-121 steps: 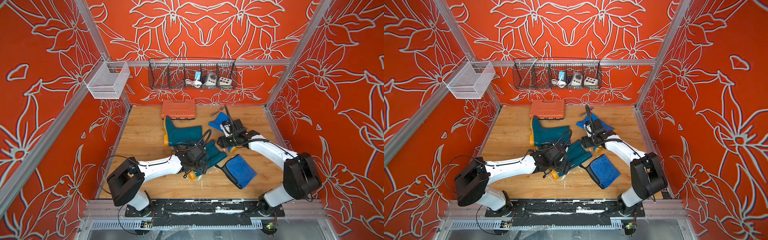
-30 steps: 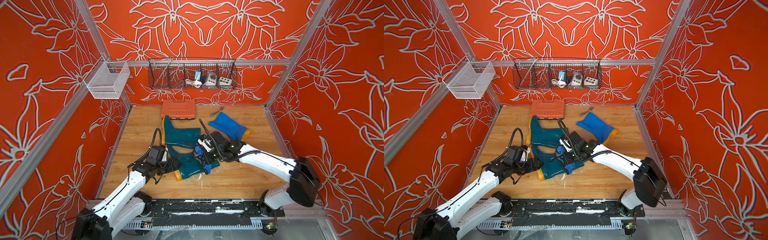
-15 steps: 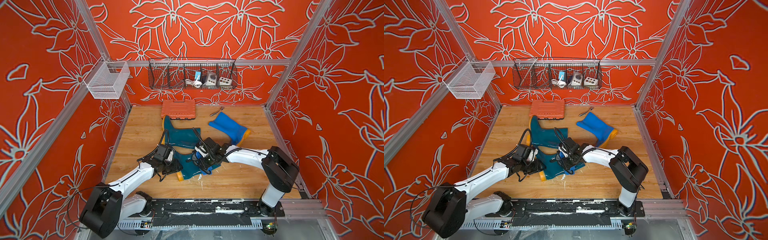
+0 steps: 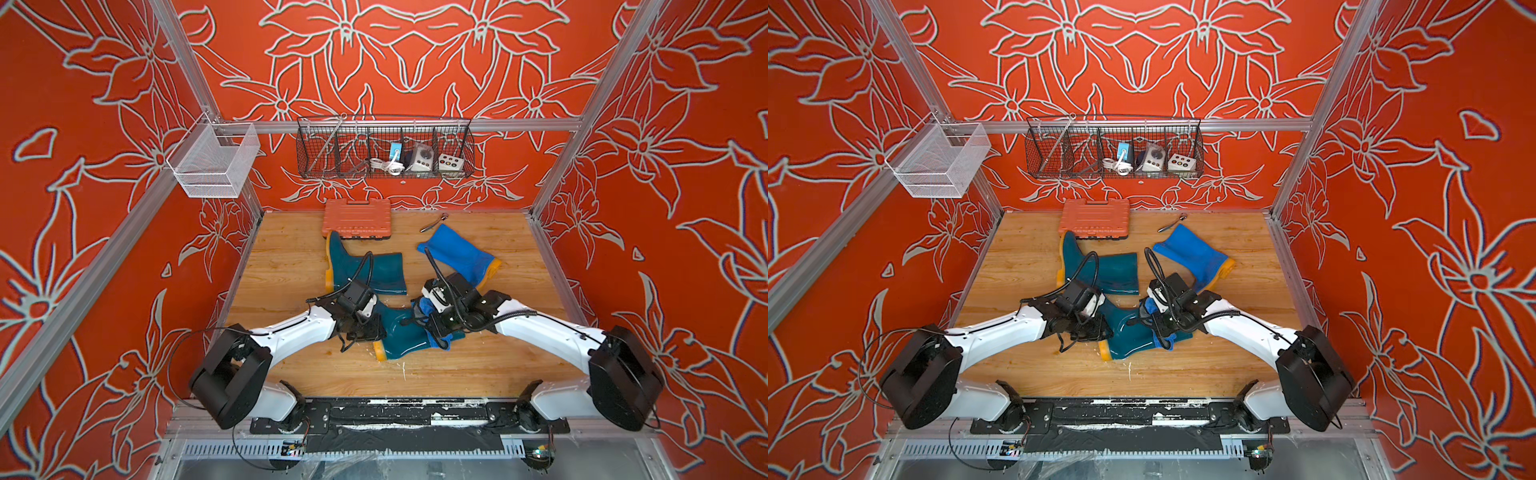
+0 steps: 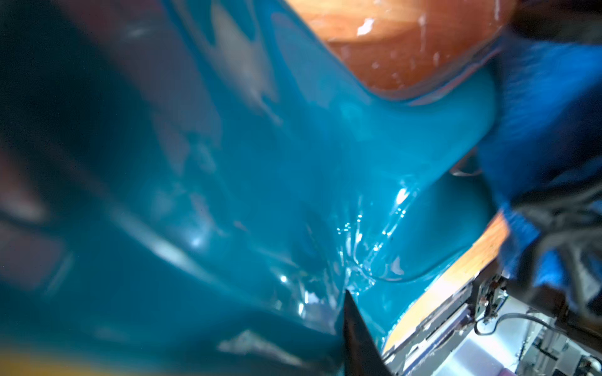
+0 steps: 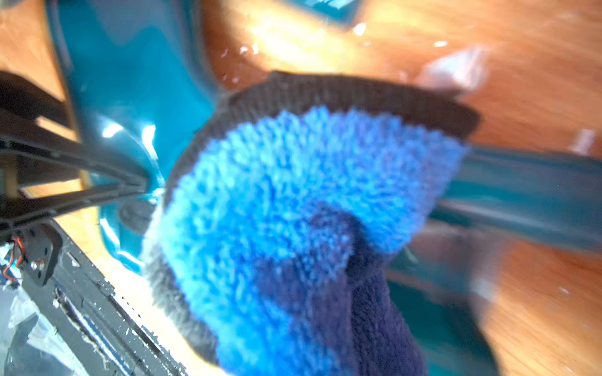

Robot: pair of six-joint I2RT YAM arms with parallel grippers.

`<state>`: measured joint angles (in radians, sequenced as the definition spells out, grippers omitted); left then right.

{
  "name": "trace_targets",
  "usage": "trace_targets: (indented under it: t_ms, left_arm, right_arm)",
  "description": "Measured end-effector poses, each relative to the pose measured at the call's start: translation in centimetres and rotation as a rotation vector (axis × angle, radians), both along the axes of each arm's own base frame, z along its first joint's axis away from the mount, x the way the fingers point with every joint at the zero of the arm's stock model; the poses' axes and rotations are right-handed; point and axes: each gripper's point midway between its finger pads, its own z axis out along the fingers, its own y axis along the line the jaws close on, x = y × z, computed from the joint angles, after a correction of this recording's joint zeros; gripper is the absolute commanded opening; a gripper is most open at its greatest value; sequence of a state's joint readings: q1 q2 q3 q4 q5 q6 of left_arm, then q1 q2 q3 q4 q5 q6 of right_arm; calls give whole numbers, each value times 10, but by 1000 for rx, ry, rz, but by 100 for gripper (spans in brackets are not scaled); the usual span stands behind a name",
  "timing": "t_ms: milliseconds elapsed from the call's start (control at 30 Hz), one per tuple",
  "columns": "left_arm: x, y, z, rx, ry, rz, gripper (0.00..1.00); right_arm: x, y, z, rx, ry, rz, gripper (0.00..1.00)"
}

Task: Wipe the rubber boots with a cloth
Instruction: Wipe the dirt off the rubber boot.

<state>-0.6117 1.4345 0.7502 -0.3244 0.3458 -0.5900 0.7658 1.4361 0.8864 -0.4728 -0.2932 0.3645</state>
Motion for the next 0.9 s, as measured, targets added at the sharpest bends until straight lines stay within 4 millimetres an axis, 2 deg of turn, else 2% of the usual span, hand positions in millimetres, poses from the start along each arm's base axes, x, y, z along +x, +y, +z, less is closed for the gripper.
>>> trace_targets:
  t_ms: [67, 167, 300, 400, 500, 567, 600, 667, 833, 900]
  left_arm:
    - [1, -9, 4, -4, -15, -11, 61]
    - [0, -8, 12, -4, -46, -2, 64]
    - [-3, 0, 17, -13, -86, 20, 63]
    - [-8, 4, 8, -6, -68, 31, 62]
    - [-8, 3, 3, -20, -66, 50, 62]
    - [-6, 2, 2, -35, -70, 61, 62]
    - [-7, 2, 1, -41, -70, 64, 62]
    - [-6, -1, -2, -47, -62, 61, 61]
    - [1, -7, -7, -22, -40, 39, 54]
    - [1, -7, -7, -16, -37, 33, 52]
  right_arm:
    - [1, 24, 0, -2, 8, 47, 0]
    - [-1, 53, -5, 38, 27, 86, 0]
    - [1, 59, -20, 29, 75, 79, 0]
    - [13, 49, -27, 36, 118, 29, 0]
    - [39, 12, -40, 65, 181, -122, 0]
    - [48, -17, -46, 35, 182, -206, 0]
    - [49, -20, -44, 23, 166, -214, 0]
    - [43, -8, -35, 15, 129, -182, 0]
    - [19, 59, -15, 51, 72, -31, 0]
    - [19, 62, -14, 56, 66, -24, 0]
